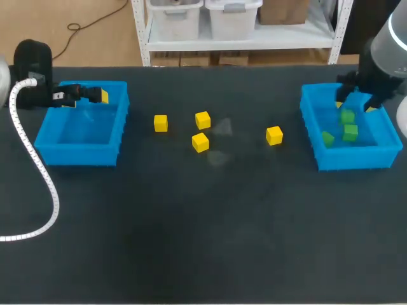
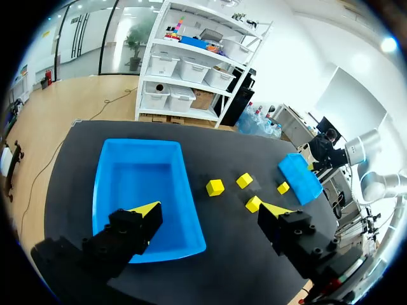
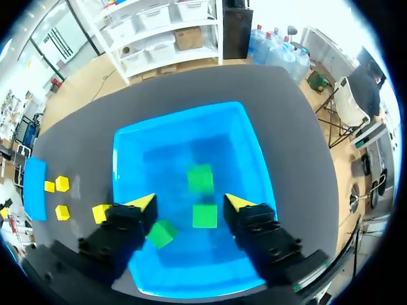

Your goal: Put the green cubes in the right bin and the yellow cubes in the left bin.

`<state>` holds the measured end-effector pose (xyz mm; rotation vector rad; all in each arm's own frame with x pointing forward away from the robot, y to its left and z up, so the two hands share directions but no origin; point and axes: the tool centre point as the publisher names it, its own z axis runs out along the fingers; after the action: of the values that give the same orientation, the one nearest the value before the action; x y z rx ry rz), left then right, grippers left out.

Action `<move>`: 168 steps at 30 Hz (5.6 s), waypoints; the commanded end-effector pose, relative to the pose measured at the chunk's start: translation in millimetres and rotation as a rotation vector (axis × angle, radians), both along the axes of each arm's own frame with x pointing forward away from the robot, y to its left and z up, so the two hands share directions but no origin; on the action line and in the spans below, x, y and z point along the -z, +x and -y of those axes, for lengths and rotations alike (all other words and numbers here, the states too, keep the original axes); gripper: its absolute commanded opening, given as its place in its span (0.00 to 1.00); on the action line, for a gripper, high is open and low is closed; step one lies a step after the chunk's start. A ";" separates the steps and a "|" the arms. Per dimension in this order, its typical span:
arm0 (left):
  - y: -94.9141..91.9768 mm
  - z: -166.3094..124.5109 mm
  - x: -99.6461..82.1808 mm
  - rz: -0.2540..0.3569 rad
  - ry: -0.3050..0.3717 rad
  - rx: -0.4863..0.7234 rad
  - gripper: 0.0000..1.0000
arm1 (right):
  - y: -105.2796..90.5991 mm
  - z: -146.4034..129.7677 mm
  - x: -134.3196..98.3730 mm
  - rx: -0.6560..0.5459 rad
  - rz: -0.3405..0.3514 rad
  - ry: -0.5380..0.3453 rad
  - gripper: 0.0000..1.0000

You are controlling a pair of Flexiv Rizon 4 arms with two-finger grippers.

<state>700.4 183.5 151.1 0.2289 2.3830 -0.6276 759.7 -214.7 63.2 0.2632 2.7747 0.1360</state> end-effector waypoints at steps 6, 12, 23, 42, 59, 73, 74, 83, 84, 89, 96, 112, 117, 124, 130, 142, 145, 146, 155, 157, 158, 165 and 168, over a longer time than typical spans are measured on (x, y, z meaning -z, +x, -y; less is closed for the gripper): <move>-0.6 -1.3 1.4 0.006 -0.007 0.003 1.00 | -4.0 -1.0 0.2 0.004 0.012 -0.005 1.00; -0.6 -1.3 1.4 0.006 -0.007 0.003 1.00 | -4.0 -1.0 0.2 0.004 0.012 -0.005 1.00; -1.2 13.6 -18.9 0.035 0.224 0.123 1.00 | -4.0 -1.0 0.2 0.004 0.012 -0.005 1.00; 26.5 153.2 46.4 -0.076 0.560 0.695 1.00 | -4.0 -1.0 0.2 0.004 0.012 -0.005 1.00; 27.1 198.4 122.4 -0.289 0.660 0.743 1.00 | -4.0 -1.0 0.2 0.004 0.012 -0.005 1.00; 24.5 211.1 154.7 -0.380 0.744 0.716 0.60 | -4.0 -1.0 0.2 0.004 0.012 -0.005 1.00; 24.7 210.6 156.2 -0.376 0.752 0.707 0.44 | -4.0 -1.0 0.2 0.004 0.012 -0.005 1.00; 25.1 206.5 160.5 -0.376 0.760 0.685 0.00 | -4.0 -1.0 0.2 0.004 0.012 -0.005 1.00; 25.6 205.3 160.7 -0.373 0.755 0.672 0.00 | -4.0 -1.0 0.2 0.004 0.012 -0.005 1.00; 33.3 197.9 144.5 -0.340 0.720 0.638 0.00 | -4.0 -1.0 0.2 0.004 0.012 -0.005 1.00; 56.6 161.8 95.1 -0.243 0.686 0.509 0.00 | -4.0 -1.0 0.2 0.004 0.012 -0.005 1.00; 73.7 12.2 36.9 -0.212 0.680 0.121 0.00 | -4.0 -1.0 0.2 0.004 0.012 -0.005 1.00; 65.3 -13.0 48.2 -0.254 0.689 0.071 0.00 | -4.0 -1.0 0.2 0.004 0.012 -0.005 1.00; 65.2 -35.7 66.9 -0.305 0.715 -0.005 0.00 | -4.0 -1.0 0.2 0.004 0.012 -0.005 1.00; 68.9 -41.5 62.1 -0.299 0.746 -0.017 1.00 | -4.0 -1.0 0.2 0.004 0.012 -0.005 1.00; 76.8 38.7 36.3 -0.230 0.613 0.181 1.00 | -4.0 -1.0 0.2 0.004 0.012 -0.005 1.00; 79.0 65.0 43.8 -0.246 0.612 0.239 1.00 | -4.0 -1.0 0.2 0.004 0.012 -0.005 1.00; 79.6 73.3 46.5 -0.253 0.611 0.255 1.00 | -4.0 -1.0 0.2 0.004 0.012 -0.005 1.00; 75.9 128.4 59.9 -0.316 0.572 0.284 1.00 | -4.0 -1.0 0.2 0.004 0.012 -0.005 1.00; 75.6 133.4 62.8 -0.346 0.553 0.267 1.00 | -4.0 -1.0 0.2 0.004 0.012 -0.005 1.00; 75.1 135.7 65.4 -0.367 0.551 0.266 1.00 | -4.0 -1.0 0.2 0.004 0.012 -0.005 1.00; 79.2 133.8 85.0 -0.445 0.574 0.155 1.00 | -4.0 -1.0 0.2 0.004 0.012 -0.005 1.00; 78.9 132.5 93.1 -0.470 0.584 0.100 1.00 | -4.0 -1.0 0.2 0.004 0.012 -0.005 1.00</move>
<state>773.3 57.7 62.7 0.5183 2.9365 -0.0326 758.0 -213.9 63.1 0.2635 2.7697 0.1332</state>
